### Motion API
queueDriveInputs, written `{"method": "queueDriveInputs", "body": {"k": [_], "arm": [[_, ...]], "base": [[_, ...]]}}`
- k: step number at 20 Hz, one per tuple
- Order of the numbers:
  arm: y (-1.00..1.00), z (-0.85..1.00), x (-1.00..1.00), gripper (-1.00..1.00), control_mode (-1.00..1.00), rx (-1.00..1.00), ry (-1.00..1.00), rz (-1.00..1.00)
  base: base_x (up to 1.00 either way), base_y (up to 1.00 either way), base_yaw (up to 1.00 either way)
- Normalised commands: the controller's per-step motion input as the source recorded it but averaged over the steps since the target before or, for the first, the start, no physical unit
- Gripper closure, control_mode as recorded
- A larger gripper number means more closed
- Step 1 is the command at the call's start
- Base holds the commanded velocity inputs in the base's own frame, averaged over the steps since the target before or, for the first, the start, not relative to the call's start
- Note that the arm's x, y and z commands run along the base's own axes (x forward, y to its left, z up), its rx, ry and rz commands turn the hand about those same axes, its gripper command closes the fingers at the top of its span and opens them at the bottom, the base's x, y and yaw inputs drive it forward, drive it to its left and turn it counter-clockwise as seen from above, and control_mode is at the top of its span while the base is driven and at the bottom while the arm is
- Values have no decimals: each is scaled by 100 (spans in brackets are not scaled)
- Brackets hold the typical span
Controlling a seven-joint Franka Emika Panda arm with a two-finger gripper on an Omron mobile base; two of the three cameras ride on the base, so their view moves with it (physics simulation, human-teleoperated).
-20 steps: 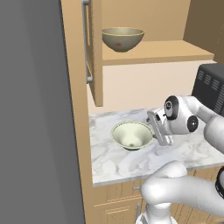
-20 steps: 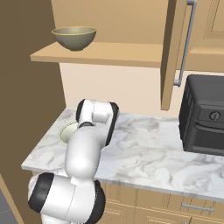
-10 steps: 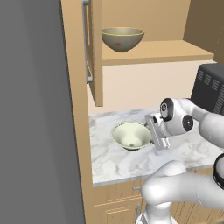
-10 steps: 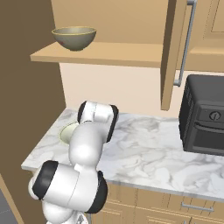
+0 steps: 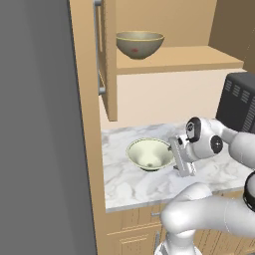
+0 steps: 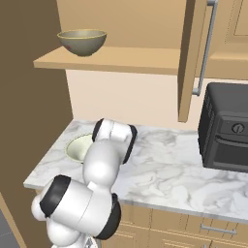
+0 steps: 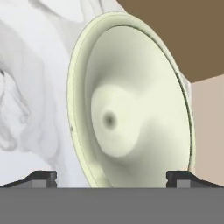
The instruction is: Open the cabinet. Pick the bowls from the counter and place them in the cabinet. Then close the cabinet.
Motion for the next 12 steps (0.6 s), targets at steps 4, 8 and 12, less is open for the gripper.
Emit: {"method": "queueDriveInputs", "body": {"k": [4, 8, 12], "arm": [[-21, 44, 0, -100, -100, 0, 23, 16], [-25, 20, 0, -100, -100, 1, 10, 18], [-33, 3, 7, -100, -100, 4, 4, 15]], "base": [[0, 0, 0], [0, 0, 0], [0, 0, 0]]}}
